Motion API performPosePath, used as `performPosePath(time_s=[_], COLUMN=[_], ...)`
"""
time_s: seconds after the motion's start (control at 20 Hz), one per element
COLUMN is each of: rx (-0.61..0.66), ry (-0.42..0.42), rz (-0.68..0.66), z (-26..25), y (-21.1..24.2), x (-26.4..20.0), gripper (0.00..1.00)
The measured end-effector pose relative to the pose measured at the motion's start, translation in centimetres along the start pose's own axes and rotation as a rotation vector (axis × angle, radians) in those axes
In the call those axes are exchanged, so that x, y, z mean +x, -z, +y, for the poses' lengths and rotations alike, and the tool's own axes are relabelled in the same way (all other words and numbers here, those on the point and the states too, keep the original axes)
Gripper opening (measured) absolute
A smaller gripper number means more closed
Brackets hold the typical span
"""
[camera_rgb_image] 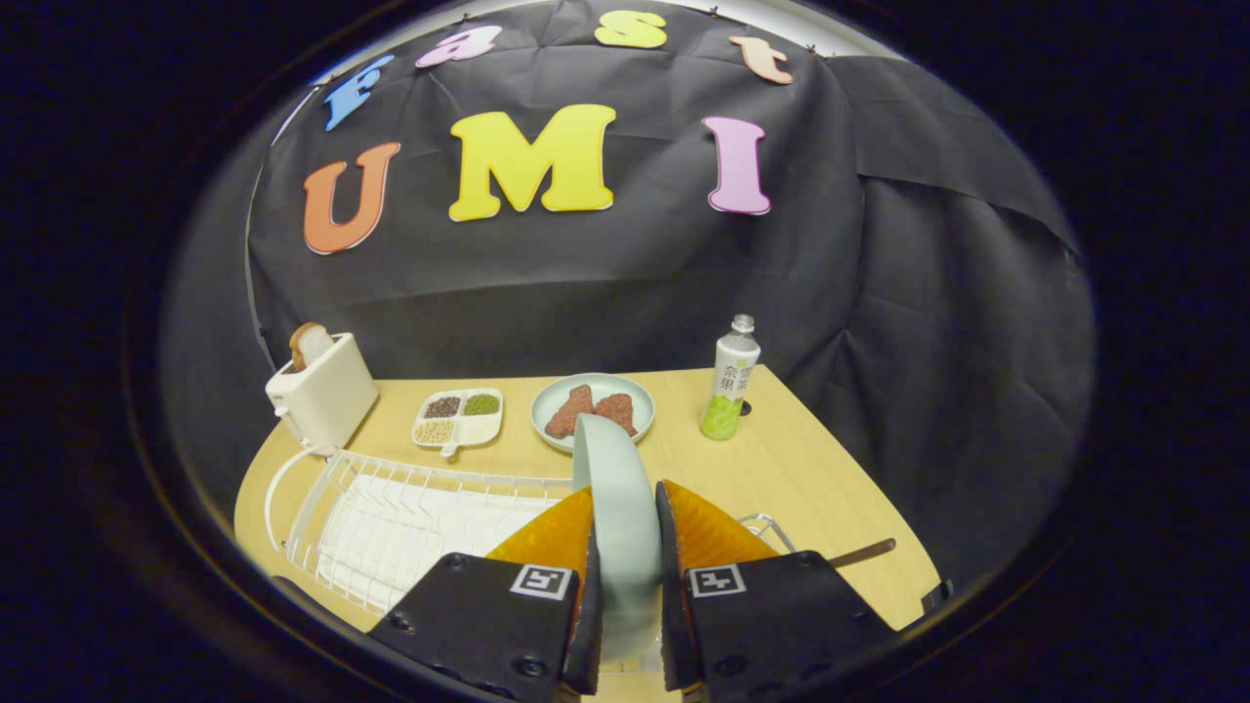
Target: Take the plate from the dish rack, then take the spoon from the basket and place it into the plate.
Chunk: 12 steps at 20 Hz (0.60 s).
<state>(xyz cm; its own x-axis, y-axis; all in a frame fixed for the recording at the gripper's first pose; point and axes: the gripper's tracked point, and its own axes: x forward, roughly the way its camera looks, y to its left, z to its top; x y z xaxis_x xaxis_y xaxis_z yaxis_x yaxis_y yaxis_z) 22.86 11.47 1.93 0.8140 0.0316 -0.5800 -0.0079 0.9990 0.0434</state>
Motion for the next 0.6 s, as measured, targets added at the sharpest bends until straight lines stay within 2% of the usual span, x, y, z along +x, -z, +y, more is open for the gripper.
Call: performPosePath(time_s=[0.2,0.3,0.35,0.4,0.6], rx=[-0.055,-0.113,-0.133,-0.119,-0.125], ry=[-0.005,0.029,0.009,-0.013,-0.072], rz=[0.023,-0.038,-0.070,-0.070,-0.084], z=[0.4,-0.2,0.3,1.3,2.6], y=[-1.3,-3.6,-5.0,-5.6,-5.0], x=[0.3,-0.2,-0.9,-1.7,-5.2], gripper=[0.29,0.29,0.28,0.20,0.18])
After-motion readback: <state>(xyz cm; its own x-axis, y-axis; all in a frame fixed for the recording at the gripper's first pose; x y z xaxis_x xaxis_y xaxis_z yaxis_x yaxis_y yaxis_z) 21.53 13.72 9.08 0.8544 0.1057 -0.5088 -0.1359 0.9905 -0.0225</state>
